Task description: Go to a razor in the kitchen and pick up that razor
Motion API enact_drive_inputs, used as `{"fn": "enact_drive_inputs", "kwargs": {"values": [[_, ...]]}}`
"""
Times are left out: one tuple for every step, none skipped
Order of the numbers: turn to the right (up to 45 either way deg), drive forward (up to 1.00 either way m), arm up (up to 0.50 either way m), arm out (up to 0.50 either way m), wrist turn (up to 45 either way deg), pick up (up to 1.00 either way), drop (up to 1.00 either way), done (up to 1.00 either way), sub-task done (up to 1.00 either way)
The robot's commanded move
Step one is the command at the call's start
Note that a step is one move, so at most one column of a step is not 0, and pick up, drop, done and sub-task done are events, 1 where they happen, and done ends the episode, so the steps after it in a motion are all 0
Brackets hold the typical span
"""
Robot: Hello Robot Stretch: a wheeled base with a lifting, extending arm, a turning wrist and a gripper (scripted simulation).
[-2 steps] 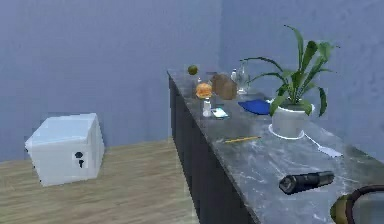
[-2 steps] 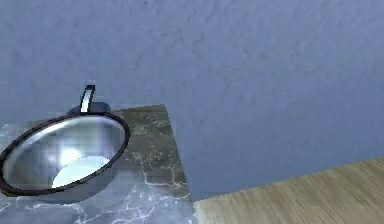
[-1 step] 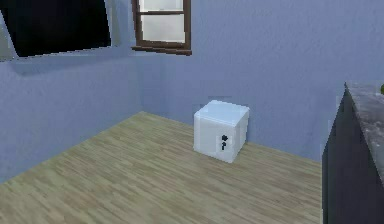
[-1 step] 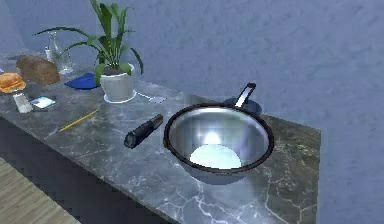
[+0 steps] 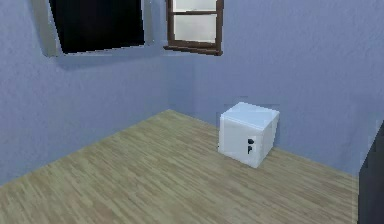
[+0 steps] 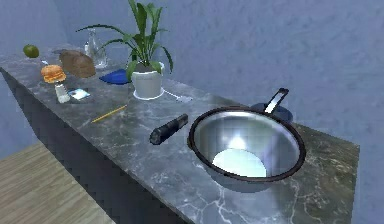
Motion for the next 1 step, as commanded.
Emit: {"fn": "enact_drive_inputs", "kwargs": {"values": [[0.0,0.0,0.5,0.0,0.0,0.0,0.0,0.0,0.0]]}}
